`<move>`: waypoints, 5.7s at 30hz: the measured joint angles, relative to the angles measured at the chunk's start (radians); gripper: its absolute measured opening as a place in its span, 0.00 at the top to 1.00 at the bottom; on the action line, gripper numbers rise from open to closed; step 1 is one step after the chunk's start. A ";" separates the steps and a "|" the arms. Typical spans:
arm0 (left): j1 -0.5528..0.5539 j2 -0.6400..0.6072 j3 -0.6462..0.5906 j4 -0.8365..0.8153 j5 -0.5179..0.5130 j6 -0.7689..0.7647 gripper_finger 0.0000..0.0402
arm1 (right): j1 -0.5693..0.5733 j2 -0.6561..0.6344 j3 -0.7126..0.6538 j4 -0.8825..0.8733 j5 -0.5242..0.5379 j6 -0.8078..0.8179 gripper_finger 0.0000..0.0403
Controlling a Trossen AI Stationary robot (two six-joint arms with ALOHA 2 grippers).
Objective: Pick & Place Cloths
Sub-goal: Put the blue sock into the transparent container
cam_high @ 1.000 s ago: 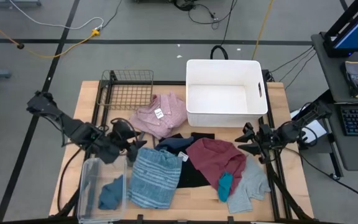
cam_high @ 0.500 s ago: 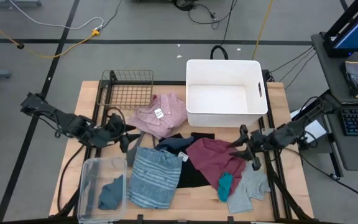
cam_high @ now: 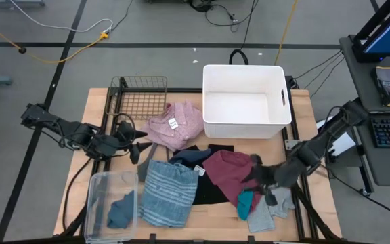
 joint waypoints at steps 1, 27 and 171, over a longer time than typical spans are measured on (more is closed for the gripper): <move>0.000 -0.001 0.000 0.000 -0.001 0.005 0.38 | 0.009 0.028 0.020 -0.028 -0.004 0.009 0.65; 0.000 -0.004 0.000 0.000 0.032 0.090 0.38 | 0.046 0.406 0.146 -0.231 -0.263 -0.043 0.65; 0.075 0.711 0.171 1.438 0.303 0.232 0.24 | -0.517 0.159 0.145 0.794 -0.289 -0.021 1.00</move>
